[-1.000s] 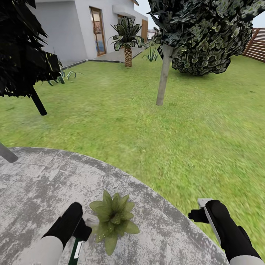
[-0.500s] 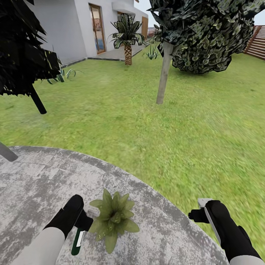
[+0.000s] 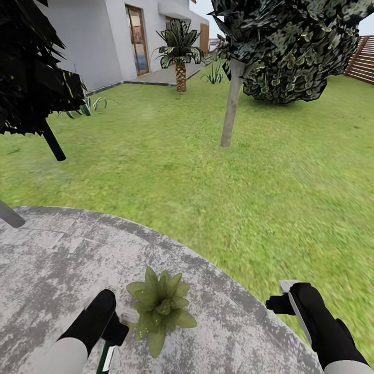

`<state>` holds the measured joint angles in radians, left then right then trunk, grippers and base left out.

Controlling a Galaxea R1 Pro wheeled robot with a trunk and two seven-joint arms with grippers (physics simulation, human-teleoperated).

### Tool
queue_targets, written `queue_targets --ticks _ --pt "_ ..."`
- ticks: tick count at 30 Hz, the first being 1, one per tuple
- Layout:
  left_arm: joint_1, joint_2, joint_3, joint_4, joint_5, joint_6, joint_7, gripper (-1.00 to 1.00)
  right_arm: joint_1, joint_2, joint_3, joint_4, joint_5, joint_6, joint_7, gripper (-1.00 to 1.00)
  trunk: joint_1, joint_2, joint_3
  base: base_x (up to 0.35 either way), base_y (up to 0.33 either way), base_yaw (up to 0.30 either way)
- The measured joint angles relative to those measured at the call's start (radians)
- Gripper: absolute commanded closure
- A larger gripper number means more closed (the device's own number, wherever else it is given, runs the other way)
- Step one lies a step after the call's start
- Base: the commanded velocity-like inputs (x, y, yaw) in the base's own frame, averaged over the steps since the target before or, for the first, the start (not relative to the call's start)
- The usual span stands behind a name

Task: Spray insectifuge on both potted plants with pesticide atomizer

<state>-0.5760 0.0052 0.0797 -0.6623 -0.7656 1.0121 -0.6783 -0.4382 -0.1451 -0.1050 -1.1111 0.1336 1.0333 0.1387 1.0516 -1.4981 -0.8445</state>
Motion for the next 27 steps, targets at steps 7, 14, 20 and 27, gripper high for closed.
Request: queue_targets --ticks 7,14,20,27 --pt "0.034 0.000 0.001 0.001 0.000 0.000 0.000 1.00 0.000 0.000 0.000 0.000 -0.001 0.000 0.000 -1.00 0.000 0.000 0.000 0.000 0.000 0.000" --pt "0.025 -0.002 -0.001 -0.001 0.000 0.000 0.001 1.00 0.000 0.000 0.000 0.000 0.000 0.000 0.000 -1.00 0.000 0.000 -0.009 0.000 0.000 0.000" --pt "-0.009 -0.003 -0.001 -0.001 0.000 -0.001 0.000 1.00 0.000 0.000 0.000 0.000 0.000 0.000 0.000 -1.00 0.000 0.000 -0.010 0.000 0.000 -0.015" --pt "-0.083 -0.005 -0.001 -0.002 -0.001 -0.001 -0.001 1.00 0.000 0.000 0.000 0.000 0.000 0.000 0.000 -1.00 0.000 0.000 -0.011 0.000 0.000 -0.125"
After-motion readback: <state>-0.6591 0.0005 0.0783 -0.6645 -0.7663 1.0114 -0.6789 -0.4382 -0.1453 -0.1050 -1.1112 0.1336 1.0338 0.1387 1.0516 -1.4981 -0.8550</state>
